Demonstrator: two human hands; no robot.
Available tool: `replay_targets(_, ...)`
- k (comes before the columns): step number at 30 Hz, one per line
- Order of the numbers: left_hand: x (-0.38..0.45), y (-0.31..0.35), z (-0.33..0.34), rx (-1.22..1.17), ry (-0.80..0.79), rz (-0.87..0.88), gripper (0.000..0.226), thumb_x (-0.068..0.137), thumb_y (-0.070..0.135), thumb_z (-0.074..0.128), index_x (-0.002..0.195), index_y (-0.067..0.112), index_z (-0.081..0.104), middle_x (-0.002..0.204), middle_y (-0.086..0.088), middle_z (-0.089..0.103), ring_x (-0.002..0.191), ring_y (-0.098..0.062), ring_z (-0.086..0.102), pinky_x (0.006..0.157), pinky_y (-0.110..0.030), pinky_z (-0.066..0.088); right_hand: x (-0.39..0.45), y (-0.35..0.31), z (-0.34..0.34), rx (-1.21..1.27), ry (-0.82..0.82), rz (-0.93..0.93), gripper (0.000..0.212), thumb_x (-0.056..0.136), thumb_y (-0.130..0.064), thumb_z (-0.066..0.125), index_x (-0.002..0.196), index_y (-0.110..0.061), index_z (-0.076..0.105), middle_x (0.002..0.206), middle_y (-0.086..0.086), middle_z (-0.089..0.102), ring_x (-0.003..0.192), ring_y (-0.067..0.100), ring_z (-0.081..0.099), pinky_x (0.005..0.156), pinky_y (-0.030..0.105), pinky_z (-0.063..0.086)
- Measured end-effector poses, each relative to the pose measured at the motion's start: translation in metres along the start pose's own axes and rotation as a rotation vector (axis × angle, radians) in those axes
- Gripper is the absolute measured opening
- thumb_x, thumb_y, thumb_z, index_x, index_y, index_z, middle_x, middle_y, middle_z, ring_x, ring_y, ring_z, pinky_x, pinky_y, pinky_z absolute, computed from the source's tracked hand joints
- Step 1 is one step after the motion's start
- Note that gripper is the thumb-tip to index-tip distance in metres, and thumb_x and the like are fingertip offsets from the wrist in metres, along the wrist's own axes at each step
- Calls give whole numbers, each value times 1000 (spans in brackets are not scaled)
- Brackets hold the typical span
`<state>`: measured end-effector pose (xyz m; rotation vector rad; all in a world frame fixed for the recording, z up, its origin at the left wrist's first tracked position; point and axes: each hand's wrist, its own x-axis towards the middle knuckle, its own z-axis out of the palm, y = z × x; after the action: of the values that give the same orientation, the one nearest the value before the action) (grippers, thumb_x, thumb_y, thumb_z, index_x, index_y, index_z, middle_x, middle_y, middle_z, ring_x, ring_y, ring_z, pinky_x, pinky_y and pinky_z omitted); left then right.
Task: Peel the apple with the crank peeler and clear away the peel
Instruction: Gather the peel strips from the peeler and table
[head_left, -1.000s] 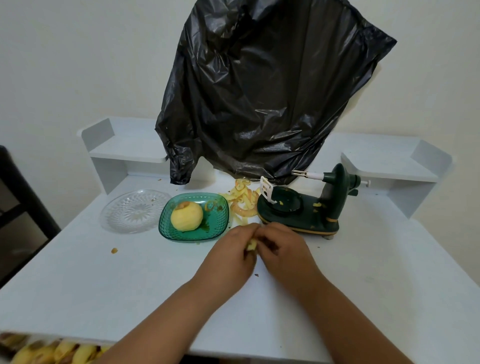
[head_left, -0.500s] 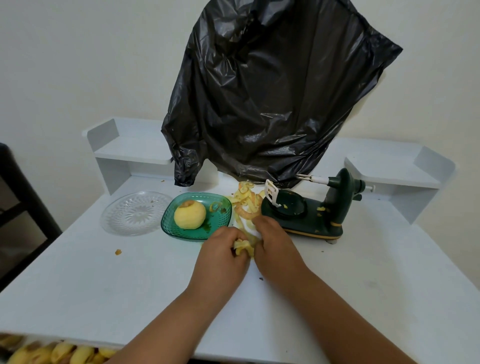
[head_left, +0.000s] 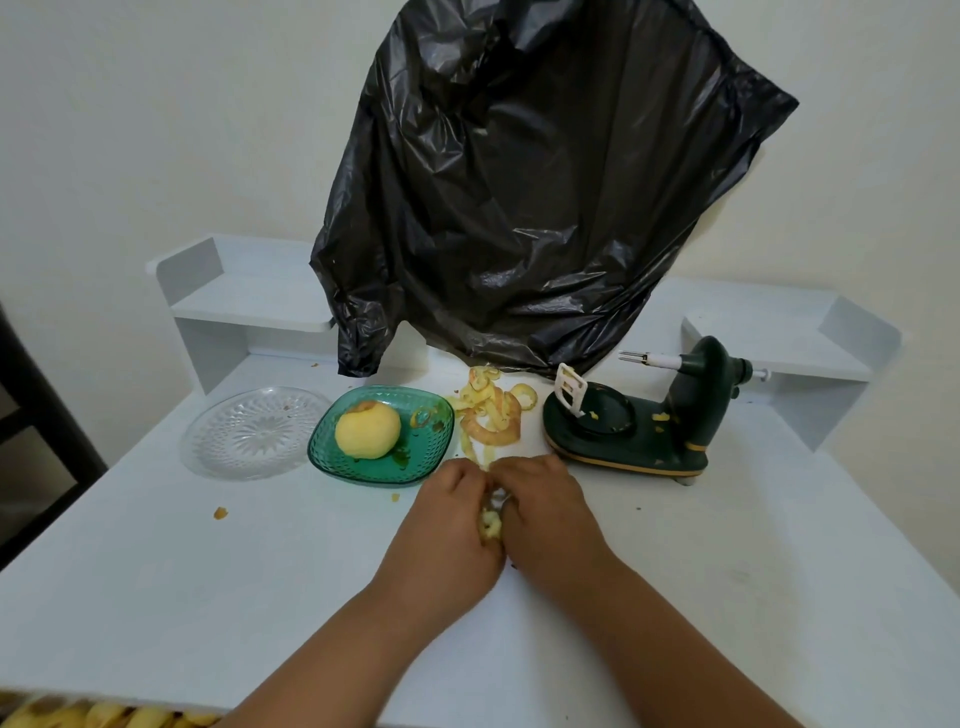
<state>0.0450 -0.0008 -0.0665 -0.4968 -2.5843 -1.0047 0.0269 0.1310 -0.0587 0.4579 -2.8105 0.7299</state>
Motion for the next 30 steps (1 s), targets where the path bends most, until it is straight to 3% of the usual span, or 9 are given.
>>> replay_targets(3, 0, -1, 0, 0, -4, 11, 43, 64, 11, 67, 106, 15, 56, 112, 5, 46, 98, -7, 46, 77, -9, 35, -2, 0, -5, 127, 4, 5, 42, 76, -12, 35, 100, -10, 69, 97, 4, 69, 94, 23, 49, 83, 36, 42)
replay_targets(6, 3, 3, 0, -56, 14, -22, 34, 70, 7, 63, 95, 22, 47, 97, 7, 49, 84, -4, 47, 62, -10, 35, -1, 2, -9, 244, 3, 18, 34, 82, 2, 46, 100, -9, 71, 93, 8, 70, 89, 22, 56, 79, 33, 45)
replay_targets(9, 9, 10, 0, -85, 16, -91, 27, 73, 7, 57, 86, 25, 42, 82, 7, 51, 71, -5, 49, 52, -14, 34, 0, 2, -12, 311, -18, 31, 26, 85, -1, 53, 99, -13, 72, 91, 5, 71, 83, 17, 61, 75, 34, 49)
replay_targets(15, 10, 7, -2, -184, 142, -188, 35, 69, 5, 61, 92, 31, 55, 76, 11, 61, 72, -1, 56, 56, -9, 39, -3, 6, -16, 517, 180, 87, 13, 85, -7, 68, 92, -17, 71, 88, -8, 68, 77, 0, 63, 63, 9, 46)
replay_targets(18, 8, 3, -4, -202, 204, -169, 37, 64, -6, 63, 75, 30, 64, 81, 11, 60, 77, 0, 55, 64, -6, 37, -4, 4, -14, 480, 215, 41, 31, 83, 6, 58, 104, -15, 68, 102, -7, 63, 90, 0, 60, 71, 10, 46)
replay_targets(21, 5, 2, -6, -213, 240, -149, 39, 64, -10, 61, 67, 29, 59, 78, 11, 58, 77, 2, 53, 63, -5, 36, 1, 5, -8, 321, 189, -34, 57, 75, 17, 44, 121, -12, 62, 120, 1, 57, 107, 10, 56, 90, 18, 45)
replay_targets(25, 6, 2, -7, -232, 251, -162, 30, 69, -10, 59, 67, 20, 58, 77, 5, 59, 75, -5, 52, 60, -9, 36, 14, 8, -3, 169, 64, -14, 58, 79, 12, 46, 132, -11, 54, 137, 7, 52, 128, 22, 44, 108, 23, 30)
replay_targets(27, 6, 3, -9, -249, 260, -125, 34, 69, -12, 58, 68, 21, 59, 77, 8, 59, 74, -7, 54, 60, -10, 37, 17, 9, -4, 191, 29, -55, 58, 76, 8, 47, 129, -14, 59, 128, 2, 58, 119, 19, 49, 102, 24, 37)
replay_targets(30, 4, 4, -10, -286, 277, -112, 39, 67, -15, 58, 68, 24, 63, 77, 9, 59, 76, -6, 56, 61, -8, 38, 12, 11, -11, 316, -144, -45, 52, 68, -11, 48, 116, -26, 62, 93, -13, 61, 81, 0, 50, 71, 13, 37)
